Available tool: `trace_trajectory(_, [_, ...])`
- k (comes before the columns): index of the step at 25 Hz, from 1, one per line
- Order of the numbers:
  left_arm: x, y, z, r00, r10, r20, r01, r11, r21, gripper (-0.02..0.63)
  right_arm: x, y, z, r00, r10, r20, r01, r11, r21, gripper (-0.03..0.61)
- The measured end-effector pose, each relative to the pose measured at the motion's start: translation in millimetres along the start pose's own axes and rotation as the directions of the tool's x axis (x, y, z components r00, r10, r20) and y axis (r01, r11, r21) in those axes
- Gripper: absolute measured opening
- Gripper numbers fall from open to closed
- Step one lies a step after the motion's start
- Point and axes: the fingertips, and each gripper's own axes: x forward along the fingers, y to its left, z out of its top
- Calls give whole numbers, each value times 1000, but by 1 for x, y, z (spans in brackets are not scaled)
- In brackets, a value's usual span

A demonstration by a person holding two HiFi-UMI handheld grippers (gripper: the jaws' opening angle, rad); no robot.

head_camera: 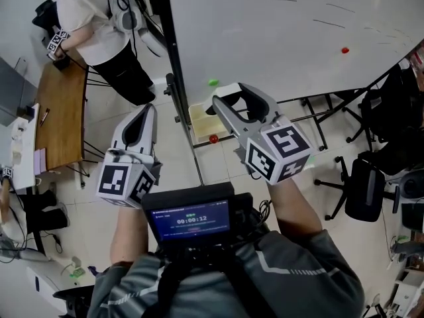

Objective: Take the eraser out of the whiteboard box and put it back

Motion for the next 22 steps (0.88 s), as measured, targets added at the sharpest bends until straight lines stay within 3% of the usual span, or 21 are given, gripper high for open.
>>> trace_trajectory(15, [33,2,-117,985,52,-166,-67,994,-81,32,33,-32,-131,982,-70,-173,71,997,-2,275])
trace_trajectory(22, [38,-2,-168,978,49,-203,-58,998,-37,32,44,-30,-186,966,-67,-248,59,998,-38,275])
